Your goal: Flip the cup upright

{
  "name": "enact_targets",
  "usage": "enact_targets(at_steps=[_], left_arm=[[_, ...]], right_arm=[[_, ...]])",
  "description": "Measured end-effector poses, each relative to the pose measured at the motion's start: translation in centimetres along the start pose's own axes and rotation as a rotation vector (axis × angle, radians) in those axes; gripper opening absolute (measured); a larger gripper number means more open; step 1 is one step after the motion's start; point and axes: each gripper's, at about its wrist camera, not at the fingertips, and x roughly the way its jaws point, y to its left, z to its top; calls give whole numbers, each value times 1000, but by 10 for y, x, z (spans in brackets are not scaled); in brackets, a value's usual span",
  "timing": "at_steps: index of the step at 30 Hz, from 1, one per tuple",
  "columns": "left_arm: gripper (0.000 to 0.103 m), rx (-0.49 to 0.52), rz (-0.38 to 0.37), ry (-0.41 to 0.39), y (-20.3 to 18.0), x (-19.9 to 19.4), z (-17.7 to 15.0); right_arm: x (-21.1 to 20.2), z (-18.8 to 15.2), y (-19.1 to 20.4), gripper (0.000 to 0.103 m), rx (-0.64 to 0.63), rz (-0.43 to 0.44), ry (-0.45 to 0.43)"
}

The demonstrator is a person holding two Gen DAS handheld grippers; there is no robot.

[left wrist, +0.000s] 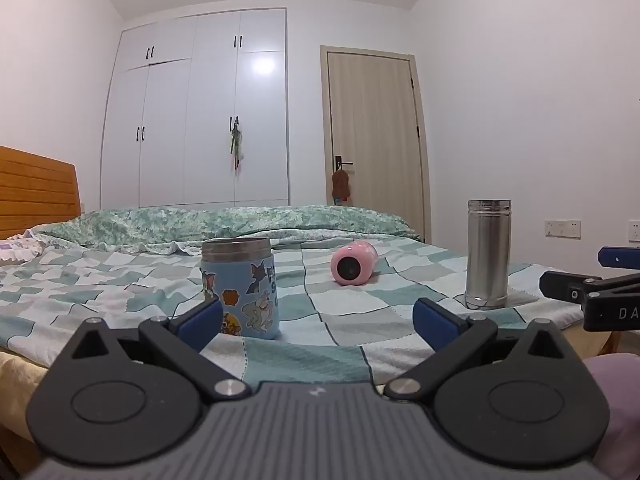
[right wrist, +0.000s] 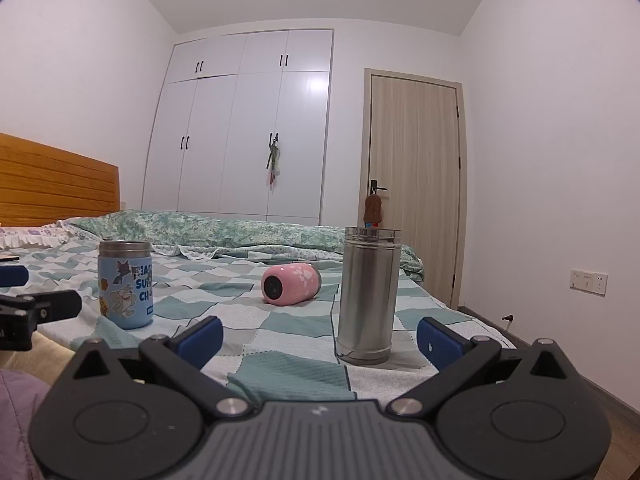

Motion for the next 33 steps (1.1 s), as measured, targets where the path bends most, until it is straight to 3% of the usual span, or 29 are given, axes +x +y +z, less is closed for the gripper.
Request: enact_targets(at_steps=[33], left_arm=[[103,8,-3,11,-1,2,1]], right_arm=[[0,0,0,103,-2,0,0]])
